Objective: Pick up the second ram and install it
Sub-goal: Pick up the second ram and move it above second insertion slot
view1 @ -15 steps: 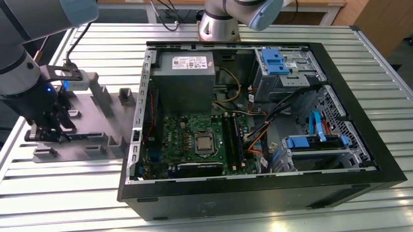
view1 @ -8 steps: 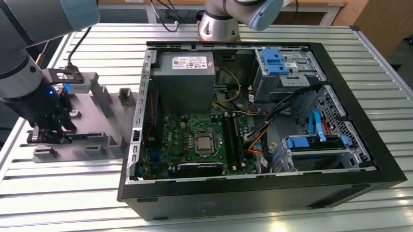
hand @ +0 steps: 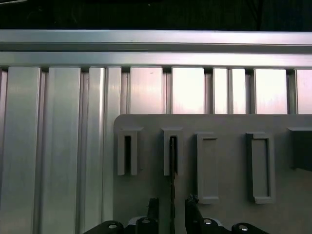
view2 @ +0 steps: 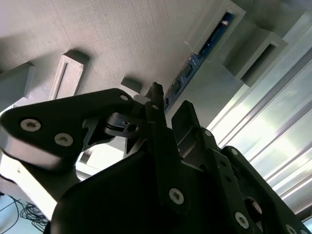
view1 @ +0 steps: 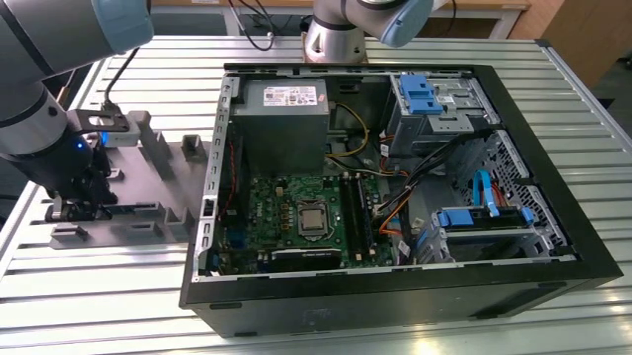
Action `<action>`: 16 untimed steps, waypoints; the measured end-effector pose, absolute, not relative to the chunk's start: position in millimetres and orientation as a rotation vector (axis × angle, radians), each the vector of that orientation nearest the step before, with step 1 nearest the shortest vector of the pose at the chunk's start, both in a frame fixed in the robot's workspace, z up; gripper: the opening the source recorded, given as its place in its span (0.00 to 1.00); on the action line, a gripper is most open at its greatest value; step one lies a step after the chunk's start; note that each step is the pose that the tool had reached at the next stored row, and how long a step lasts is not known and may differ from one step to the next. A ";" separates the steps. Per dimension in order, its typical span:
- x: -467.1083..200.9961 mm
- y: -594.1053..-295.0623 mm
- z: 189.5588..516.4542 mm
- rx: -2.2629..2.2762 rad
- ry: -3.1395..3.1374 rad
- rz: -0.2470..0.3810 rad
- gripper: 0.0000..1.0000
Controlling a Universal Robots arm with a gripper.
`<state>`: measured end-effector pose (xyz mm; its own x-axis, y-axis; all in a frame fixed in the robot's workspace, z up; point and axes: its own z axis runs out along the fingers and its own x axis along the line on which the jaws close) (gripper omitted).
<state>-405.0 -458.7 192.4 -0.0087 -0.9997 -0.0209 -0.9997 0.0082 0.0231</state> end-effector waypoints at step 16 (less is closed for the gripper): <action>-404.9 -458.7 189.1 2.212 -2.230 -0.051 0.27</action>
<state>-404.9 -458.7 189.1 -0.0088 -0.9997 -0.0230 -0.9997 0.0082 0.0233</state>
